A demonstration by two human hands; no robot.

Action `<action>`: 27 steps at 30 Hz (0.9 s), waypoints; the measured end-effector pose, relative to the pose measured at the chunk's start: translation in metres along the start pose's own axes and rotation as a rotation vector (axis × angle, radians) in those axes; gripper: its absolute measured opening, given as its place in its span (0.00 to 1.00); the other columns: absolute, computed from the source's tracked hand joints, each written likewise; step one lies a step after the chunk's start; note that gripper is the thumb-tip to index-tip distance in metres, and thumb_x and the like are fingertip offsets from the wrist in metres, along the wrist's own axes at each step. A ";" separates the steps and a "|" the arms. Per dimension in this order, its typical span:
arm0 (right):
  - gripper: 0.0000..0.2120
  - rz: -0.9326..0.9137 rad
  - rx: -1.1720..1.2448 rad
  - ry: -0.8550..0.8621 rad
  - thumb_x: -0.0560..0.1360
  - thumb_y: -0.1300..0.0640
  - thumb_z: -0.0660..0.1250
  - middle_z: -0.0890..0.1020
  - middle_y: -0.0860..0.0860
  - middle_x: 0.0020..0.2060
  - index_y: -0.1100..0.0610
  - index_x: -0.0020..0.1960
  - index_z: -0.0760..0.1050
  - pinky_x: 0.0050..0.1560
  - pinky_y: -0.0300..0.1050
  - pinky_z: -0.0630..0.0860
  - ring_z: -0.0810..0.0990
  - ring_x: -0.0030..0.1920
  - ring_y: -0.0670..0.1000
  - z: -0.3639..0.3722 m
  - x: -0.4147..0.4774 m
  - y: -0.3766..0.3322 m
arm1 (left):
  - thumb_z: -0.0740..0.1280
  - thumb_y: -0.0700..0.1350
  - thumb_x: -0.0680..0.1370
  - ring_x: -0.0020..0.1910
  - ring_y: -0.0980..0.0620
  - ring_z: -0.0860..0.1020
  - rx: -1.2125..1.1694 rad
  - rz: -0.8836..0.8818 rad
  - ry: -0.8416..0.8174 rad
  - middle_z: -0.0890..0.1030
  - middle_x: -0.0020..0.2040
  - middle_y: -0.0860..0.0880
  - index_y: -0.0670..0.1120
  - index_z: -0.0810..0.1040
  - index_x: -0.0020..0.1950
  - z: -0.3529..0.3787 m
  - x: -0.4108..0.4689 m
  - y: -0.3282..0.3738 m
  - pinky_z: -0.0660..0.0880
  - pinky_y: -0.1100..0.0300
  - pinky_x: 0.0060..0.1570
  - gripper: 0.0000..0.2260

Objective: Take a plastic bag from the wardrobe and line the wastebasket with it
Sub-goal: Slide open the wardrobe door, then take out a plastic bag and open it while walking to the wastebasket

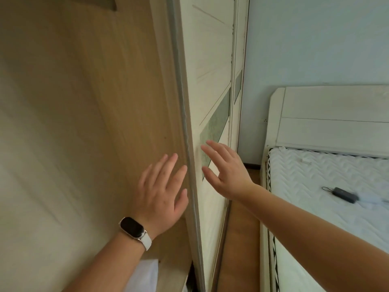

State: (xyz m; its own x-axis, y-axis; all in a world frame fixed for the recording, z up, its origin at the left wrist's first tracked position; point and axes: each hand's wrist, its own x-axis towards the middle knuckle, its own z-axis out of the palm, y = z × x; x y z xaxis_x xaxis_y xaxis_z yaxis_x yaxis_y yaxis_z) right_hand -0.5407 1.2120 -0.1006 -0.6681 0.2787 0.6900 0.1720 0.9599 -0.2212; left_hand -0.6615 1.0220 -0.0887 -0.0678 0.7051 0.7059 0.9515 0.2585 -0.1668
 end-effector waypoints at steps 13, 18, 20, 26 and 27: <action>0.25 -0.349 -0.039 -0.423 0.80 0.42 0.57 0.73 0.53 0.69 0.51 0.73 0.65 0.66 0.56 0.70 0.72 0.67 0.57 0.061 -0.085 -0.108 | 0.65 0.49 0.75 0.65 0.41 0.73 -0.034 -0.409 -0.279 0.75 0.67 0.42 0.44 0.78 0.61 -0.029 -0.186 -0.018 0.71 0.45 0.60 0.18; 0.24 -0.469 0.046 -0.553 0.78 0.40 0.55 0.76 0.54 0.65 0.52 0.69 0.68 0.60 0.57 0.74 0.76 0.63 0.58 0.119 -0.094 -0.146 | 0.63 0.50 0.74 0.66 0.45 0.70 0.045 -0.628 -0.402 0.75 0.66 0.47 0.48 0.77 0.61 -0.043 -0.258 -0.035 0.68 0.49 0.60 0.16; 0.24 -0.516 0.100 -0.615 0.77 0.40 0.56 0.76 0.54 0.65 0.51 0.68 0.70 0.59 0.57 0.75 0.75 0.62 0.58 0.146 -0.096 -0.160 | 0.62 0.49 0.74 0.66 0.44 0.70 0.068 -0.706 -0.446 0.74 0.66 0.47 0.48 0.77 0.60 -0.046 -0.285 -0.039 0.68 0.49 0.60 0.16; 0.24 -0.721 0.234 -0.763 0.77 0.41 0.59 0.75 0.54 0.67 0.52 0.69 0.70 0.62 0.55 0.73 0.74 0.65 0.58 0.228 -0.111 -0.190 | 0.58 0.51 0.73 0.63 0.41 0.74 0.120 -0.965 -0.568 0.76 0.64 0.44 0.48 0.76 0.61 -0.045 -0.360 -0.042 0.72 0.48 0.58 0.19; 0.24 -0.747 0.252 -0.793 0.78 0.42 0.59 0.75 0.54 0.67 0.52 0.69 0.70 0.63 0.55 0.72 0.74 0.66 0.58 0.242 -0.115 -0.194 | 0.57 0.51 0.73 0.63 0.40 0.74 0.120 -1.012 -0.589 0.76 0.65 0.43 0.48 0.75 0.62 -0.044 -0.372 -0.040 0.73 0.46 0.58 0.20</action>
State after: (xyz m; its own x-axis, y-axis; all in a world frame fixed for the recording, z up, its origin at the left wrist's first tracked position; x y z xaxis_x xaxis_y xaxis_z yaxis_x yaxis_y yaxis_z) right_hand -0.6727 0.9872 -0.3036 -0.8302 -0.5496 0.0934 -0.5574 0.8200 -0.1299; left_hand -0.6617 0.7202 -0.3146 -0.9341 0.3316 0.1321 0.3529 0.9138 0.2013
